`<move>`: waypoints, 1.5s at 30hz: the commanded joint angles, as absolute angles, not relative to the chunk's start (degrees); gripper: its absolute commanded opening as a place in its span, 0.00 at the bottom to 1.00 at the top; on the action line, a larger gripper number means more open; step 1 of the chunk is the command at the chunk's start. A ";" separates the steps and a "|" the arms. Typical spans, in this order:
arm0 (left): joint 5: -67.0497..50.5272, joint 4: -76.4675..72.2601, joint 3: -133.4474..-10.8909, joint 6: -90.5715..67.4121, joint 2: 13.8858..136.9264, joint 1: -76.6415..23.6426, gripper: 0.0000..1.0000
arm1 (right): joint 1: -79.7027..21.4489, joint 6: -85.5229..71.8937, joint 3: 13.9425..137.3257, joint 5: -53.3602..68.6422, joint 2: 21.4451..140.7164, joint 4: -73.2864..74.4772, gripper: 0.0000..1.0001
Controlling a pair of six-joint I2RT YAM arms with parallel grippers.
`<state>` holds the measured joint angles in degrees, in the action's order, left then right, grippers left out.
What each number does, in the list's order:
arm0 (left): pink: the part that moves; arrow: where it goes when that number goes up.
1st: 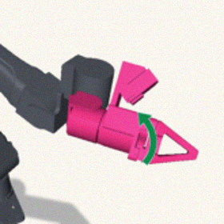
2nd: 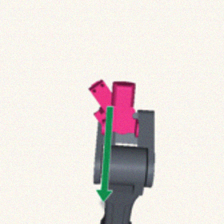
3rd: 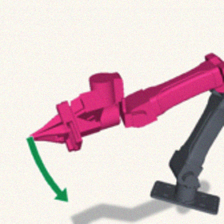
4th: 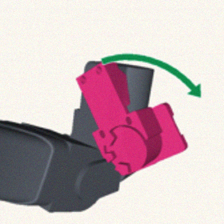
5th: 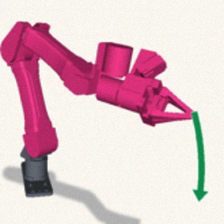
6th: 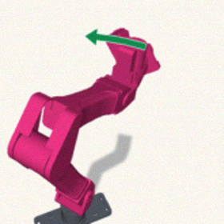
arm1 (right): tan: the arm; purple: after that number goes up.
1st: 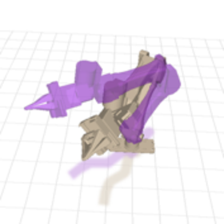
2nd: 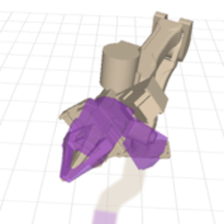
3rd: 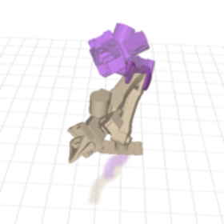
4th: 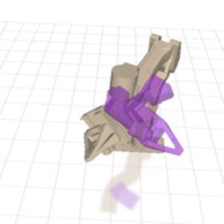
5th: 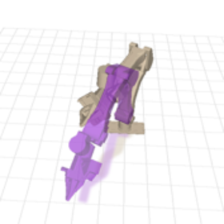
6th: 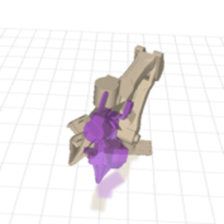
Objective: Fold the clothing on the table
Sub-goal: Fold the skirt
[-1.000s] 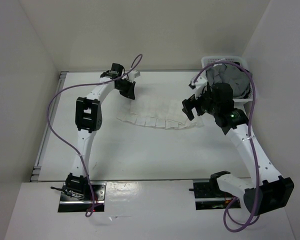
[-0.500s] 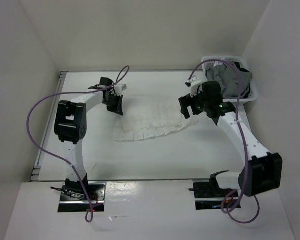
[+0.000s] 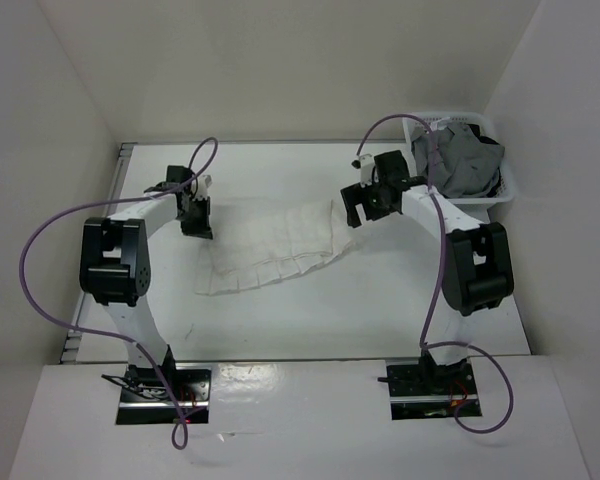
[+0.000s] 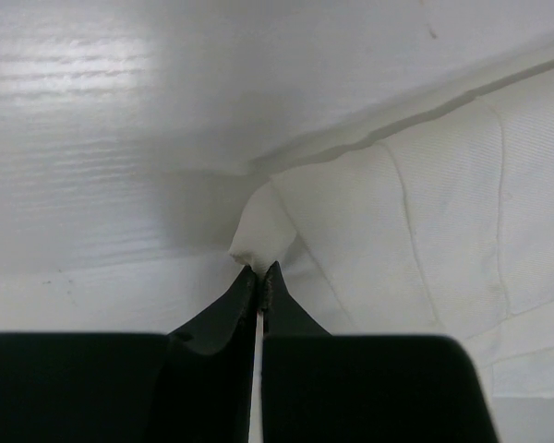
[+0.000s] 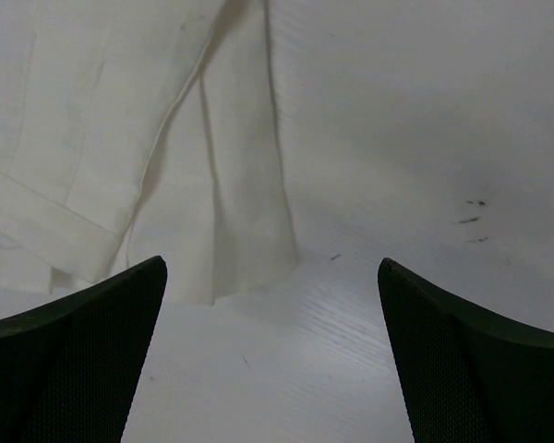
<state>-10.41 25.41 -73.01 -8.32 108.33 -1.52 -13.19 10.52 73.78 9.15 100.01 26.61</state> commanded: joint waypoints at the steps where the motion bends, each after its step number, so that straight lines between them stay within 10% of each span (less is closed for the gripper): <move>1: -9.14 25.14 -70.58 -10.99 105.65 -0.36 0.00 | -13.36 8.53 77.95 15.46 102.91 25.22 0.99; 26: -15.12 23.47 -69.43 -12.74 109.86 5.98 0.00 | -23.28 -1.05 85.08 30.50 120.49 24.17 0.99; 33: -15.73 23.47 -69.43 -12.22 109.34 5.98 0.00 | -24.87 -1.05 85.08 27.35 121.64 24.17 0.69; 45: -17.31 23.47 -69.43 -11.69 109.34 5.98 0.00 | -18.64 1.75 82.89 27.33 116.81 25.31 0.84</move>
